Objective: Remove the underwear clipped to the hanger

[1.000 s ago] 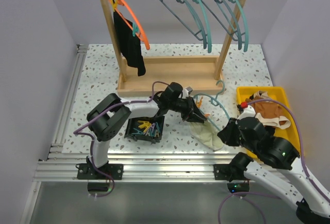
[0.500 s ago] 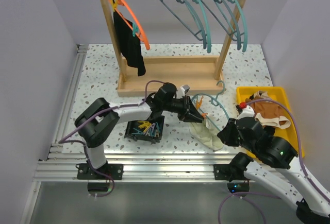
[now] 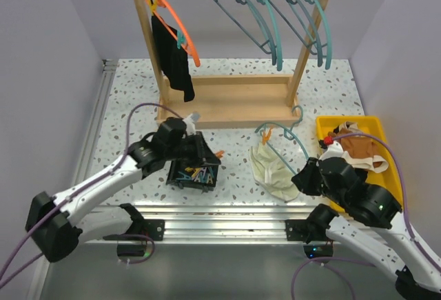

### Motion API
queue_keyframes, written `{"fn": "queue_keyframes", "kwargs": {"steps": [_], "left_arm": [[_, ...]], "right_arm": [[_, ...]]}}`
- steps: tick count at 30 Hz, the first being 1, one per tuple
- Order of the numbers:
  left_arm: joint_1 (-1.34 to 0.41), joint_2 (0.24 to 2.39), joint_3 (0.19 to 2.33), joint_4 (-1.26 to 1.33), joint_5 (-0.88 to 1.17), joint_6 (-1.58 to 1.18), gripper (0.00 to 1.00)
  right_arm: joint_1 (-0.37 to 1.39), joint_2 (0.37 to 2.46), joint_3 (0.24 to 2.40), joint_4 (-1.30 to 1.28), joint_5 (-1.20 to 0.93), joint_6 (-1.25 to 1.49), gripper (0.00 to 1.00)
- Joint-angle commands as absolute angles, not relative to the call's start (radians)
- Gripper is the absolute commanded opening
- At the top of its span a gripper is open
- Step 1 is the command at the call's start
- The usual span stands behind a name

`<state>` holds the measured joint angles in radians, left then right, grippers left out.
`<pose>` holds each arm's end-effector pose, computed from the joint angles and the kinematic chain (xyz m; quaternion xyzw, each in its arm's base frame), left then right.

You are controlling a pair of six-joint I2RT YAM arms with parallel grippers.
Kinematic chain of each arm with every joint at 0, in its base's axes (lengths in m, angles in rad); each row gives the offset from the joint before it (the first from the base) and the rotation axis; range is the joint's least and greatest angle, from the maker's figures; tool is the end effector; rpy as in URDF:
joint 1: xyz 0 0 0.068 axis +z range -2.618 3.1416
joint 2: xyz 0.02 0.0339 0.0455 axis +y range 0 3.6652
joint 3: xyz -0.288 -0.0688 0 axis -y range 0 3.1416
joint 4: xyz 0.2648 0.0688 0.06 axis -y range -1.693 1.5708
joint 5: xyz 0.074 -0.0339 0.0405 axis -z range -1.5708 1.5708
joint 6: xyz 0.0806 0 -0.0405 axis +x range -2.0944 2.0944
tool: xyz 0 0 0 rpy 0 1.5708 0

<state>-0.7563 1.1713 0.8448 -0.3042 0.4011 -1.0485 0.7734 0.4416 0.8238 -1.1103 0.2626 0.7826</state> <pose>0.1950 -0.2272 0.2633 -0.0379 0.8775 -0.4584 0.1357 0.0835 0.0523 0.2900 0.0577 0.9044 0.1995 0.3727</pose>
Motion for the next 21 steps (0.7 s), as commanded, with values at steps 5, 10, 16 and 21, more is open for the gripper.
{"fn": "queue_keyframes", "kwargs": {"steps": [5, 10, 16, 21], "left_arm": [[-0.612, 0.971, 0.704, -0.654, 0.202, -0.851, 0.0], [-0.612, 1.003, 0.693, -0.647, 0.267, -0.827, 0.0], [-0.612, 1.081, 0.735, -0.65, 0.296, -0.733, 0.09], [-0.612, 1.115, 0.845, -0.687, 0.268, -0.716, 0.8]], "right_arm": [[0.776, 0.465, 0.899, -1.077, 0.271, 0.749, 0.0], [0.776, 0.477, 0.914, -1.078, 0.27, 0.738, 0.0], [0.775, 0.491, 0.916, -1.058, 0.238, 0.718, 0.0], [0.775, 0.512, 0.928, -1.055, 0.224, 0.696, 0.0]]}}
